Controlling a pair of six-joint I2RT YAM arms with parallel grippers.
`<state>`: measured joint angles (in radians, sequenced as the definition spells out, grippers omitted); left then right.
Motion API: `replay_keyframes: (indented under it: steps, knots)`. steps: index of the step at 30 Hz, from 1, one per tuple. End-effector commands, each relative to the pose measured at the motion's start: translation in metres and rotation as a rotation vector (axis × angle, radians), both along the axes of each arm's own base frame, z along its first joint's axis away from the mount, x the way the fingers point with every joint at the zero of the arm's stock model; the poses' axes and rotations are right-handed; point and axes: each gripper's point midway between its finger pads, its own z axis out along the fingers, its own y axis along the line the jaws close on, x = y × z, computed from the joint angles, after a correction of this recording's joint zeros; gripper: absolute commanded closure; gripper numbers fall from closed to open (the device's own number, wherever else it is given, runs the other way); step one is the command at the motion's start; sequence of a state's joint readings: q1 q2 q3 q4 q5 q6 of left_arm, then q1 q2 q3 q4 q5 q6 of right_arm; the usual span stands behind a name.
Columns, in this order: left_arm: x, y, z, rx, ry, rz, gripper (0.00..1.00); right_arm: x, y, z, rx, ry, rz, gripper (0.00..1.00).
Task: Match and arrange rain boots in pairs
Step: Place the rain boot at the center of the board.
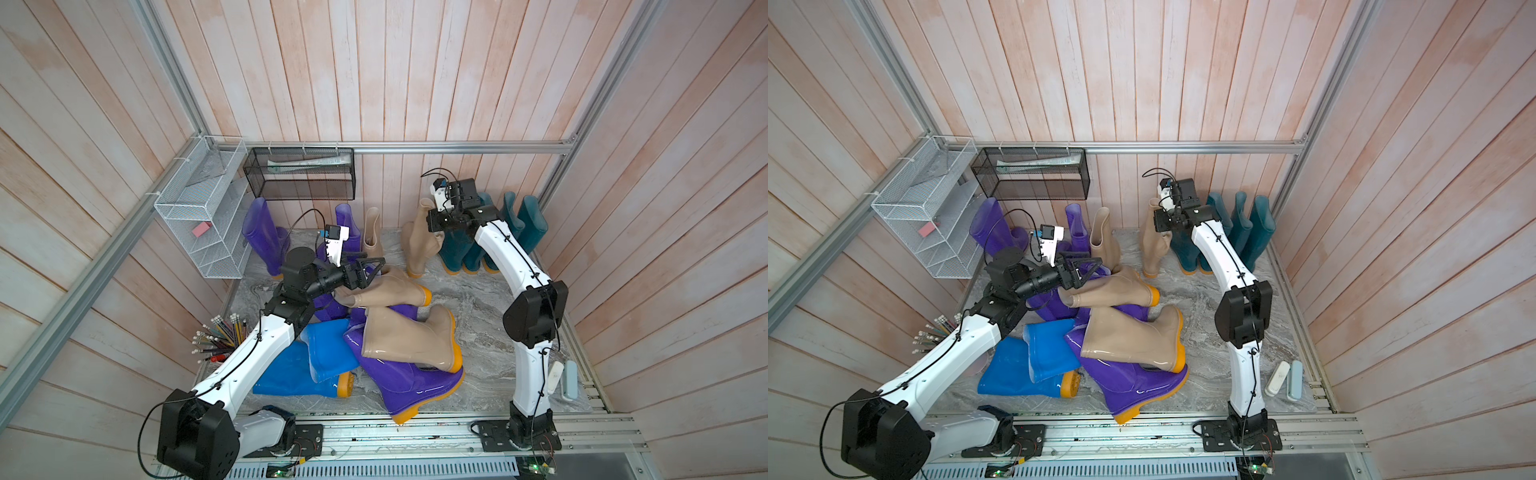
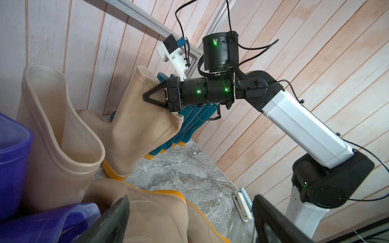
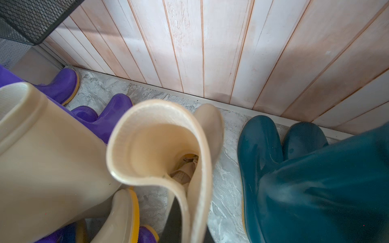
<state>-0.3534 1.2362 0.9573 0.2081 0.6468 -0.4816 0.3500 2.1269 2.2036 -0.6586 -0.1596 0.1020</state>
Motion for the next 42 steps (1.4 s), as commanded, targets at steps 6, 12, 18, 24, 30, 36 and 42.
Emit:
replay_keyframes:
  steps: [6,12,18,24,30,36,42]
  knots:
    - [0.001,0.0,0.009,0.0,-0.027,-0.003,0.06,0.018,-0.013,0.029,0.049,-0.086,-0.057,1.0]
    - [0.001,0.0,0.009,-0.001,-0.024,-0.008,0.06,0.032,-0.042,0.015,0.024,-0.015,-0.143,1.0]
    - [0.002,-0.001,0.006,-0.004,-0.013,-0.012,0.06,0.037,-0.048,-0.001,0.017,0.033,-0.137,1.0]
    - [0.002,-0.001,0.006,-0.002,-0.015,-0.009,0.06,0.034,-0.034,-0.006,0.047,0.055,-0.078,1.0]
    - [0.002,-0.001,0.007,-0.001,-0.017,-0.009,0.06,0.031,-0.042,0.007,0.019,0.027,-0.118,0.67]
    - [0.003,0.004,0.012,0.024,-0.048,0.026,0.05,0.016,-0.026,0.048,0.035,-0.059,-0.094,0.48]
    - [0.032,0.024,0.015,0.109,-0.03,0.21,0.08,-0.003,-0.016,0.088,0.017,-0.149,-0.092,0.44]
